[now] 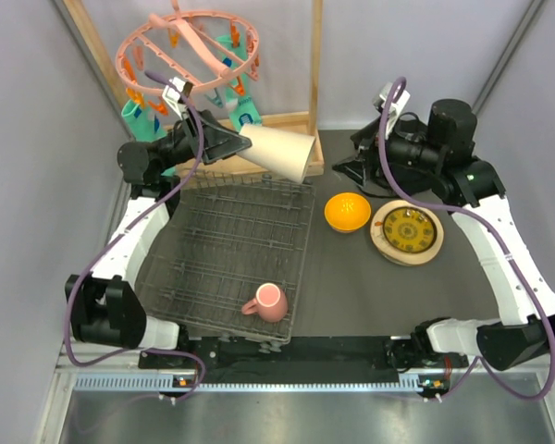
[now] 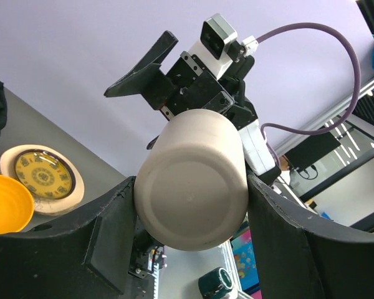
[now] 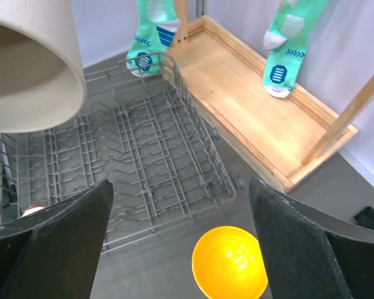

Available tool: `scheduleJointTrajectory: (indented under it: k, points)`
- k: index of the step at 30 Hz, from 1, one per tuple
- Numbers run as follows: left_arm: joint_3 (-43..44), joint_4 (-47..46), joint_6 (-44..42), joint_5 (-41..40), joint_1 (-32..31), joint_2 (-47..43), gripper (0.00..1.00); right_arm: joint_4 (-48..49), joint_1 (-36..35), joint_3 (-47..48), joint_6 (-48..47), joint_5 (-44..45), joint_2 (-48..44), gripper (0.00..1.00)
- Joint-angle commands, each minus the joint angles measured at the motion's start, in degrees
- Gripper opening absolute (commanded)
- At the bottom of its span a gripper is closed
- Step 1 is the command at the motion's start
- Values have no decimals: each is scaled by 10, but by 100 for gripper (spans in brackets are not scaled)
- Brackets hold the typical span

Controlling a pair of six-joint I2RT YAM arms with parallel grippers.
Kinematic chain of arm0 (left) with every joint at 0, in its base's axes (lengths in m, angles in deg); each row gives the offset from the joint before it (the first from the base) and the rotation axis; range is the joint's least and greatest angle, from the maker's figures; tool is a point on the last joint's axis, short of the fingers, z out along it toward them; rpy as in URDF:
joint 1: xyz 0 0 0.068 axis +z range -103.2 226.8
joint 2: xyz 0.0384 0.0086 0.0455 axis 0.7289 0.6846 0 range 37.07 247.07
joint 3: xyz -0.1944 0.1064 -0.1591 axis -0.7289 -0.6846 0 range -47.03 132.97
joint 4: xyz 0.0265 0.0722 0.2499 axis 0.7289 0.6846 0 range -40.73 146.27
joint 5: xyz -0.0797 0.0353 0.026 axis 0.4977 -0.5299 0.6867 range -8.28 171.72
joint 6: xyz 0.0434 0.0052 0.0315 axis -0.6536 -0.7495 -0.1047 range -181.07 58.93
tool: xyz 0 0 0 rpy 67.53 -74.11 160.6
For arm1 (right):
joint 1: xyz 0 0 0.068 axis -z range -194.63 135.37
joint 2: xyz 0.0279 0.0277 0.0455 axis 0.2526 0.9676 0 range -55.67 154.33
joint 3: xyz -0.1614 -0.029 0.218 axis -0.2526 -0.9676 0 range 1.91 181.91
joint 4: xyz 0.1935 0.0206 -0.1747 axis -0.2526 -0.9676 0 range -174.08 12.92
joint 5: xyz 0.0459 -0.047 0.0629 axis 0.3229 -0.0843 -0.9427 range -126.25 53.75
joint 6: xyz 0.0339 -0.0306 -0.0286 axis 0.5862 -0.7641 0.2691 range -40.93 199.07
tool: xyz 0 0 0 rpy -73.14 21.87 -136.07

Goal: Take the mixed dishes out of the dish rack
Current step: Pick up the cup from the dish rack.

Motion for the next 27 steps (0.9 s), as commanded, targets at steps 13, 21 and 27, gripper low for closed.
scheduleJointTrajectory:
  k: [13, 21, 27]
  points:
    - [-14, -45, 8, -8, 3, 10, 42, 70, -23, 52, 77, -89, 19, 85]
    - [-27, -42, 2, -8, 2, 15, 43, 74, -44, 82, 87, -89, 51, 82]
    - [-31, -42, -1, -7, 0, 14, 43, 73, -63, 102, 82, -82, 76, 81]
